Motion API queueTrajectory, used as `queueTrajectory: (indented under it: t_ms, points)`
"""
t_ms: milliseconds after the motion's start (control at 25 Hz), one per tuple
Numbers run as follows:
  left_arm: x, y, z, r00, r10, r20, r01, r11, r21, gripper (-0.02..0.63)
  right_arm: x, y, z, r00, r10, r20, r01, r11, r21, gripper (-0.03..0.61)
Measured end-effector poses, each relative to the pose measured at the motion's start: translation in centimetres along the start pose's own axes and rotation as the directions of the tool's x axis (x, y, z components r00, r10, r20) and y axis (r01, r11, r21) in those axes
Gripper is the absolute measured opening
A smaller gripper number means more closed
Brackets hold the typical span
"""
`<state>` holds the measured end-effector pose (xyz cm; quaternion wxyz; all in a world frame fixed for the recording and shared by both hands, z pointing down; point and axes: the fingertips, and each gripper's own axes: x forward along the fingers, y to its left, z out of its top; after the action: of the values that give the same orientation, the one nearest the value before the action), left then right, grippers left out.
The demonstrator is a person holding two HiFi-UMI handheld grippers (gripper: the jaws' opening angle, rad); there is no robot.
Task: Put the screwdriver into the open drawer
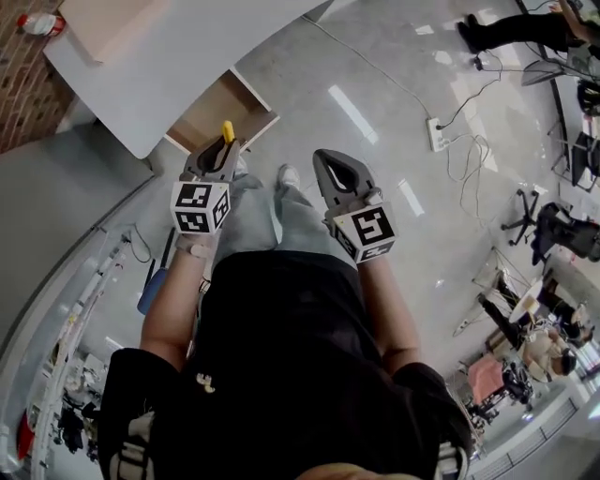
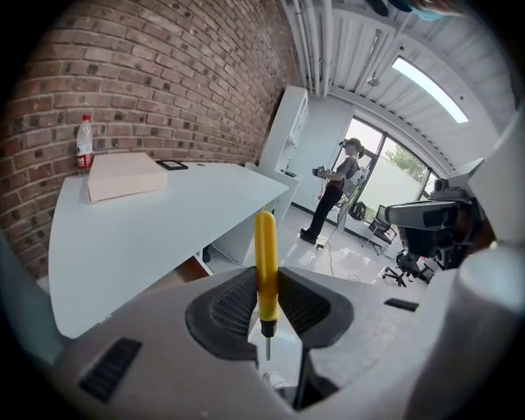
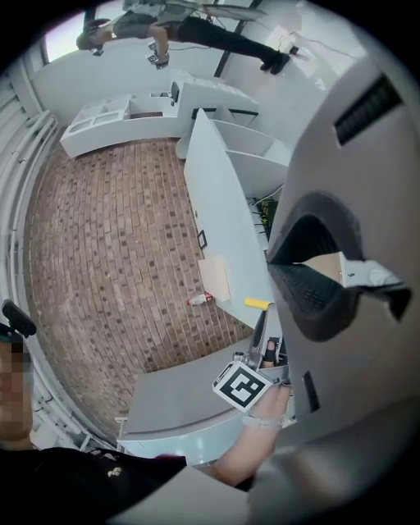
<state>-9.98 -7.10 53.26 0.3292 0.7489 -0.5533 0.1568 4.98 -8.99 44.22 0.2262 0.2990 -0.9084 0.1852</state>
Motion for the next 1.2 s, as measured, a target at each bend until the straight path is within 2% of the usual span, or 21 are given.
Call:
queueTrajectory:
  t_ms: [200, 440, 640, 760, 1200]
  points:
    - [3.6, 1.5, -2.0, 0.997, -0.034, -0.069, 0.036, 0.999, 0.017, 0.081, 0.8, -0.7, -1.7, 0.998, -0.048, -0.028, 0.049, 0.997, 0.052, 0.011]
    - [7.5, 4.5, -4.7, 0.991, -0.03, -0.127, 0.03, 1.0, -0.002, 0.081, 2.1, -1.3, -4.3, 0.994, -0.085, -0.064, 0.092, 0.99, 0.105, 0.011]
    - [10.5, 7.4, -7.4, 0.986, -0.012, -0.166, 0.002, 0.998, -0.059, 0.081, 3.7, -1.1, -5.8, 0.991, -0.095, -0.095, 0.108, 0.985, 0.132, 0.011]
    - [12.1, 8.3, -8.9, 0.981, -0.023, -0.192, 0.011, 0.998, -0.063, 0.081, 4.2, -1.0, -6.3, 0.99, -0.105, -0.098, 0.119, 0.982, 0.148, 0.011]
    - [17.9, 13.3, -14.0, 0.976, 0.013, -0.218, -0.043, 0.99, -0.133, 0.081, 6.5, -2.3, -11.6, 0.978, -0.121, -0.168, 0.151, 0.972, 0.18, 0.011]
